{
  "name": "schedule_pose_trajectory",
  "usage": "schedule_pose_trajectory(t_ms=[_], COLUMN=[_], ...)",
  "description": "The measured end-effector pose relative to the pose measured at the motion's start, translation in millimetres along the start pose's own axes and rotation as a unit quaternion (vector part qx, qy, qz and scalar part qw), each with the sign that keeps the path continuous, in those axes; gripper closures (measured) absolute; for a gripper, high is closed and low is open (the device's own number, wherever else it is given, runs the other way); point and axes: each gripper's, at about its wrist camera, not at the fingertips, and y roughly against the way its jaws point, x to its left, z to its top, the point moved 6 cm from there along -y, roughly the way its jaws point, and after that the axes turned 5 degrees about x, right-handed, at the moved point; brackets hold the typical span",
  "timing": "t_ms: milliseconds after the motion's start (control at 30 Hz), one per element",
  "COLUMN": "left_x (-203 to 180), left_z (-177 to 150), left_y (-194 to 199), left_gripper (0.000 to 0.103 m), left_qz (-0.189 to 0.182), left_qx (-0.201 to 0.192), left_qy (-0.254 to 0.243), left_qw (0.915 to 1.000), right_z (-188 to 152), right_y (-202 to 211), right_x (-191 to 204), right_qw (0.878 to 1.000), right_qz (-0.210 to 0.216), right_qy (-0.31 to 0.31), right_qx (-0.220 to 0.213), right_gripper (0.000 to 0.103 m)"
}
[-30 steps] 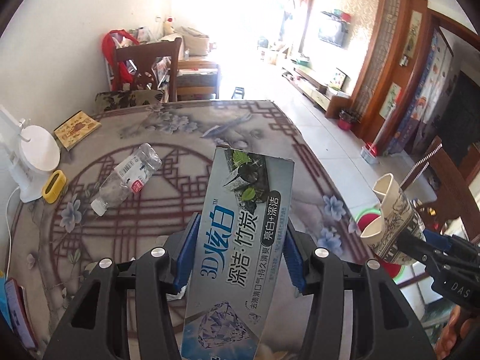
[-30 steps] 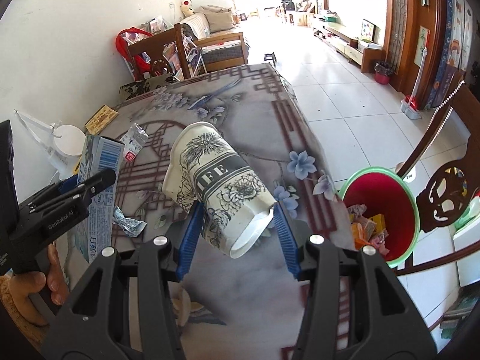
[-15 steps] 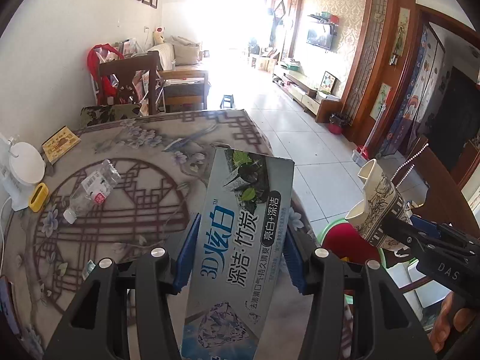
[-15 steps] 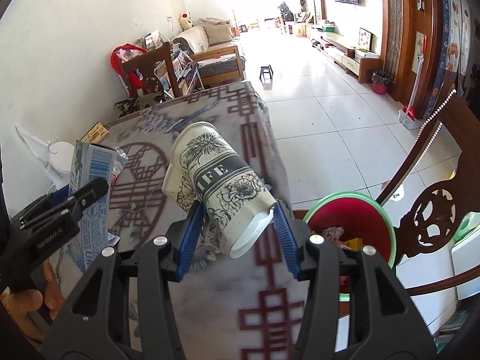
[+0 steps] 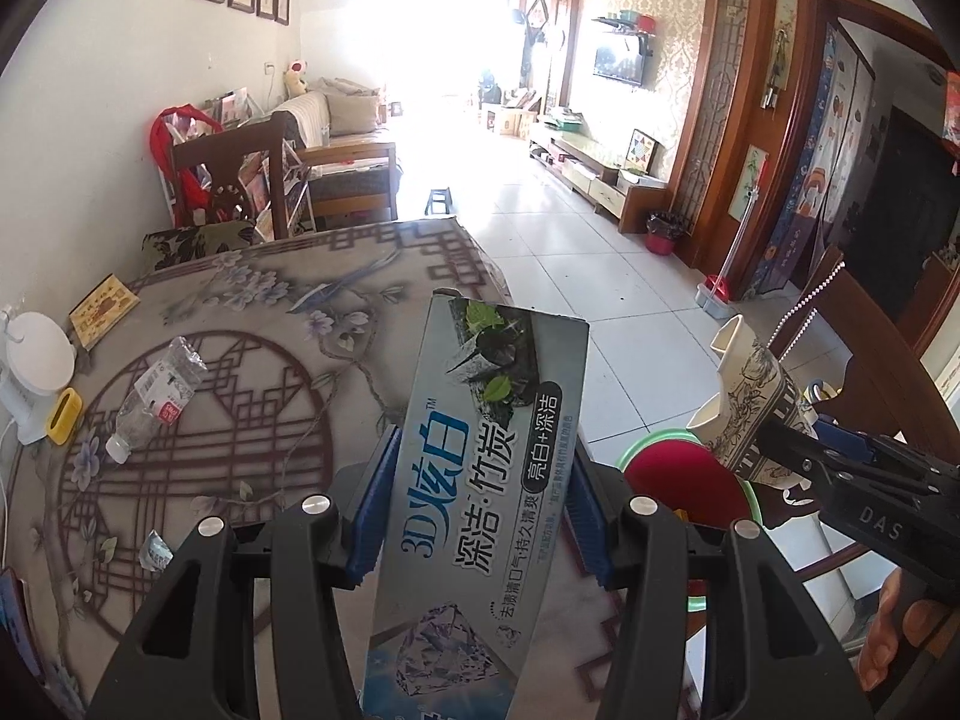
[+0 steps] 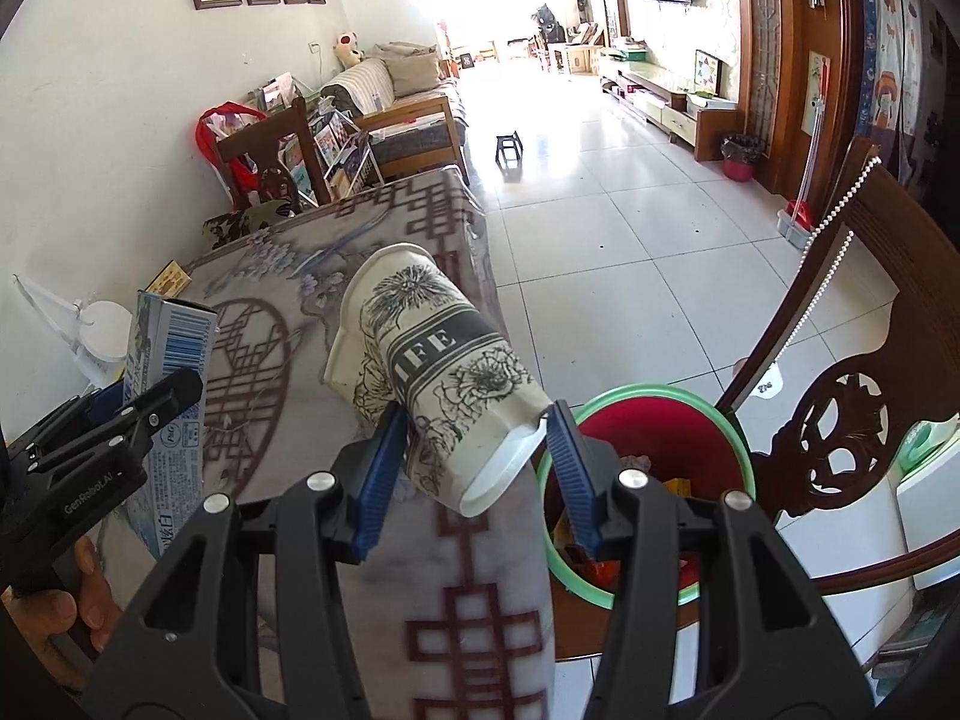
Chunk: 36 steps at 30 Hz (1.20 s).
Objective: Collect trash
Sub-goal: 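Carry the paper cup and toothpaste box over to the red bin, then open the right tool over the red bin to drop the paper cup, then open the left tool over the red bin to drop the toothpaste box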
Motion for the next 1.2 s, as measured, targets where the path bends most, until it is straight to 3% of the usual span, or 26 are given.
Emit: schedule_pose_trajectory(t_ms=[267,567,633,667,700,933,1033,1200], left_x=[-16.8,-44.1,-50.8,-55.3,-59.0,-117.0,-152.6,-183.3], left_z=[0.2,-3.3,-3.7,-3.8,-3.6,-0.4,3.7,12.7], left_y=[-6.0,-13.3,-17.2,-20.3,-22.7,-66.4,-79.4,-81.0], left_gripper=[0.054,0.054,0.054,0.054,0.054,0.056,0.056,0.056], left_qz=[0.001,-0.011,-0.013,-0.015,-0.017,-0.070,-0.110,-0.142], left_qx=[0.006,0.016,0.020,0.021,0.022,0.057,0.058,0.051], left_qy=[-0.009,-0.034,-0.043,-0.047,-0.050,-0.082,-0.109,-0.123], left_qw=[0.9999,0.9992,0.9988,0.9985,0.9984,0.9925,0.9863,0.9809], right_z=[-2.4,-4.1,-2.2,-2.3,-1.4,-4.0,-9.9,-26.2], right_y=[-12.8,-32.2,-38.6,-38.5,-36.5,-9.0,3.4,19.1], right_x=[-31.4,-69.7,-76.4,-78.6,-82.1,-101.8,-116.9,-147.1], right_qw=[1.000,0.997,0.995,0.995,0.995,0.993,0.990,0.982], right_qz=[-0.014,-0.068,-0.090,-0.095,-0.092,-0.094,-0.107,-0.140], right_qy=[-0.021,-0.021,-0.017,-0.020,-0.025,-0.066,-0.087,-0.123], right_qx=[0.013,0.029,0.035,0.031,0.025,-0.006,-0.013,-0.012], right_gripper=[0.056,0.055,0.039,0.026,0.025,0.025,0.025,0.025])
